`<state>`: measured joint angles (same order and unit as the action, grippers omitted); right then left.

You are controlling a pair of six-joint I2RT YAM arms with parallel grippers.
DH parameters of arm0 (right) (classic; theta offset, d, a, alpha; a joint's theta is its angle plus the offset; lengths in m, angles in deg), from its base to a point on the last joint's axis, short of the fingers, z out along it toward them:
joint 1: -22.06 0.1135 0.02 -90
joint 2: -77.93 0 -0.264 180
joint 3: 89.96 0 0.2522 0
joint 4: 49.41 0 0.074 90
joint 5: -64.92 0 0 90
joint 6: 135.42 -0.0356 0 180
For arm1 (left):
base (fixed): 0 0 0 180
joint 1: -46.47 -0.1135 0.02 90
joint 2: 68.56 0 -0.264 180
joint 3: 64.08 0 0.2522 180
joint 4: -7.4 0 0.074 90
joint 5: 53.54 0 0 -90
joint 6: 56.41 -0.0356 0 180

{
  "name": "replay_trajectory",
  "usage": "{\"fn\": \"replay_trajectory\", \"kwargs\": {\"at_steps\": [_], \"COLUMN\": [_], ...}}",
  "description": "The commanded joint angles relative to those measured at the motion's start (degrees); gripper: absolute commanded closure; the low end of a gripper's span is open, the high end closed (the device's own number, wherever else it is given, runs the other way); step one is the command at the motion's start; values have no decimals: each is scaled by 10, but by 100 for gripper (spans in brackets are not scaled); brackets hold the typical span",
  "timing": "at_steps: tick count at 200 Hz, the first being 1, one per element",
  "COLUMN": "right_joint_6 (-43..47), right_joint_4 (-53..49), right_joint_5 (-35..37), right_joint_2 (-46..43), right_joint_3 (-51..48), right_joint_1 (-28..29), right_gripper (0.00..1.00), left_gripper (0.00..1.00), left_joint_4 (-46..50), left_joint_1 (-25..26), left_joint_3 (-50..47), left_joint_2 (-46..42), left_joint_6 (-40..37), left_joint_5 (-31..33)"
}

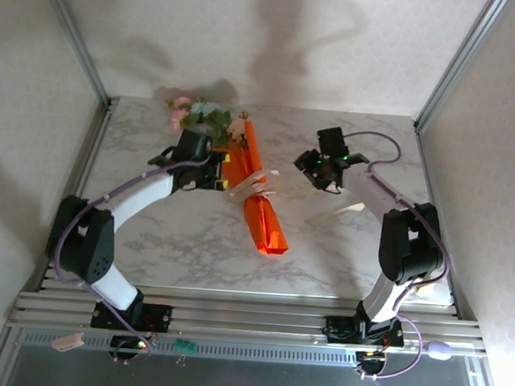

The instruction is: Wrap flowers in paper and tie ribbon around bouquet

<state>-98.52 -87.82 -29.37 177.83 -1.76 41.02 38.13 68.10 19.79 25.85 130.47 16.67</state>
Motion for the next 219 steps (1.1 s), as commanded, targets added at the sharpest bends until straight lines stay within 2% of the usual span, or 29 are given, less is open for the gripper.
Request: {"fn": "replay_trajectory", "kwargs": {"at_steps": [1, 9, 19, 40, 69, 109, 160, 219], "right_joint_6": [67, 91, 94, 63, 38, -31, -114, -154], "right_joint_4": [-118, -132, -160, -163, -133, -122, -91, -127], "right_joint_5": [92, 102, 100, 61, 34, -7, 9, 23], "right_joint_2": [-6, 5, 25, 57, 102, 150, 85, 117], "right_joint_3": [2, -1, 4, 5, 48, 107, 69, 124], "right_joint_1": [-64, -88, -121, -178, -198, -198, -172, -153], "right_gripper": [47, 46, 46, 46, 45, 45, 46, 45], "left_gripper": [43, 43, 43, 44, 46, 46, 46, 46], "left_joint_4": [151, 197, 264, 289, 249, 284, 279, 269], "left_joint_1": [35, 54, 76, 115, 146, 189, 196, 196], "left_joint_3": [194, 255, 313, 366, 378, 429, 419, 410], "left_joint_2": [84, 116, 149, 179, 189, 222, 223, 208], "left_joint_6": [-266, -331, -375, -435, -496, -599, -601, -606], "left_joint_5": [20, 48, 85, 133, 140, 225, 249, 248]}}
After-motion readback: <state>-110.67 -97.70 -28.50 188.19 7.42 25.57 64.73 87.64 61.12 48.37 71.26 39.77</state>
